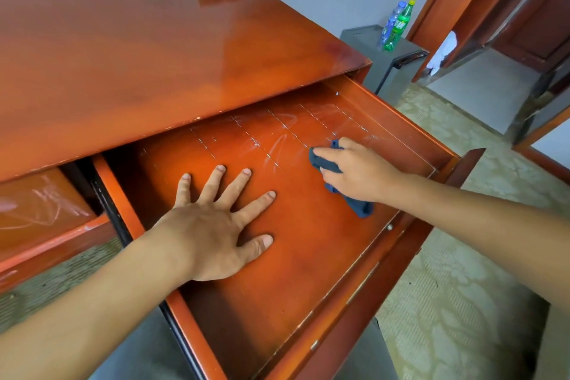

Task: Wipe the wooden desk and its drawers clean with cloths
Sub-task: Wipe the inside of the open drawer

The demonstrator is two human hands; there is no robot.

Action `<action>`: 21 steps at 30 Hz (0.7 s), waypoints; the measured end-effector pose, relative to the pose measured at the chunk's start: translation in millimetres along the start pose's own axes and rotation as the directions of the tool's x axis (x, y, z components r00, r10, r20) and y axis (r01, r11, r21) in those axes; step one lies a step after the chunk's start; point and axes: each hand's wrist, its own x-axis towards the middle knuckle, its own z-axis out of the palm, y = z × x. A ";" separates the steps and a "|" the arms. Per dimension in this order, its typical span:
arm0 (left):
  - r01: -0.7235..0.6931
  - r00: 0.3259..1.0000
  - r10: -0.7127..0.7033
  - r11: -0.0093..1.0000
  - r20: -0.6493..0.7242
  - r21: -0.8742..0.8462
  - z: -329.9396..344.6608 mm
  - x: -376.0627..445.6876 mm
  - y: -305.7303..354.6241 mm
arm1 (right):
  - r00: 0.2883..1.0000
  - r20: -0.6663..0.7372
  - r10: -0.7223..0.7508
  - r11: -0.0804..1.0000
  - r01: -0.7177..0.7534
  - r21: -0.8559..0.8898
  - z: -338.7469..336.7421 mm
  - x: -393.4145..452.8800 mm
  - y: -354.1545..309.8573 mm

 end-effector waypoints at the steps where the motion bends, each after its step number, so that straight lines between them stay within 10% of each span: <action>1: 0.001 1.000 -0.001 1.000 0.000 -0.003 -0.2 -0.1 -0.1 | 0.998 0.018 -0.065 0.998 0.065 0.014 2.3 -8.6 -12.2; 5: 0.003 1.000 -0.003 1.000 -0.004 -0.007 -1.1 0.8 1.1 | 0.946 0.114 -0.304 0.952 0.296 0.076 7.2 -33.8 -47.7; 10: -0.009 0.999 0.008 1.000 -0.053 -0.017 -1.9 -2.9 1.0 | 0.995 0.058 -0.076 0.997 0.076 -0.010 -5.9 15.7 -30.0; 15: 0.029 0.993 -0.036 0.998 -0.115 -0.061 -1.5 -5.0 -1.3 | 0.943 0.134 -0.303 0.950 0.311 -0.040 0.9 -12.9 -64.7; 21: 0.019 0.992 -0.025 0.999 -0.123 -0.047 -2.3 -6.0 -2.3 | 0.992 0.071 -0.106 0.989 0.112 -0.096 -8.7 25.6 -43.7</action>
